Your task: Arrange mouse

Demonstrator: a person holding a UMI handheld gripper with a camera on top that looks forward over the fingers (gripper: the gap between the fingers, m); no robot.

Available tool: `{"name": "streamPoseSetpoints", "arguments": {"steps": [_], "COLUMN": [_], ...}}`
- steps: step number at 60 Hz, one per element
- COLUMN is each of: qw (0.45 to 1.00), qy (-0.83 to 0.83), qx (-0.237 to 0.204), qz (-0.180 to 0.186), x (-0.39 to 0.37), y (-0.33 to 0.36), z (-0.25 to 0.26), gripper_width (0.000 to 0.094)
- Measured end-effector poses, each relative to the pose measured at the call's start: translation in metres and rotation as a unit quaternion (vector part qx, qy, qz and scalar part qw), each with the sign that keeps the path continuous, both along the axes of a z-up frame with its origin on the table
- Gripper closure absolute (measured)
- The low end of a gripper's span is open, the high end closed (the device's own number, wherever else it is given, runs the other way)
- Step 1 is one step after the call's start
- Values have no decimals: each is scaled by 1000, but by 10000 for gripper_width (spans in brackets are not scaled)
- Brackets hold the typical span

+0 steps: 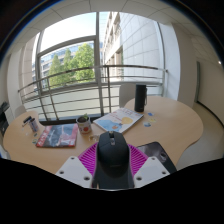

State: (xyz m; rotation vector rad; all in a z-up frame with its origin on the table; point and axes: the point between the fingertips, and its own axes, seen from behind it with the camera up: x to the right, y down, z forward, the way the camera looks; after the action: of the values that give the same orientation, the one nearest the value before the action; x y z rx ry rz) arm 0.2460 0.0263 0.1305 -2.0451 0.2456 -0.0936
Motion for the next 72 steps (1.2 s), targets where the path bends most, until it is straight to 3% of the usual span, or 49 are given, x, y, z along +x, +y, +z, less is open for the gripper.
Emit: {"name": "streamPoseSetpoints", "arguments": {"steps": [14,23,26,30,31,56,72], "qw": [993,992,993,993,993,994,995], "qy": [6,13,3,-9,-10,-83,-88], "qx": [-113,-126,-121,-115,-116,-70,-54], "qz": [-15,-9,-11,-4,-1,3,3], "x": [75,76,77,72,71,34,0], "y": [-29,-33,-34,-38,-40,-177,-285], "z": [-123,-142,-134,-121,-113,25,75], "gripper_width": [522,375,303,90,84,91,92]}}
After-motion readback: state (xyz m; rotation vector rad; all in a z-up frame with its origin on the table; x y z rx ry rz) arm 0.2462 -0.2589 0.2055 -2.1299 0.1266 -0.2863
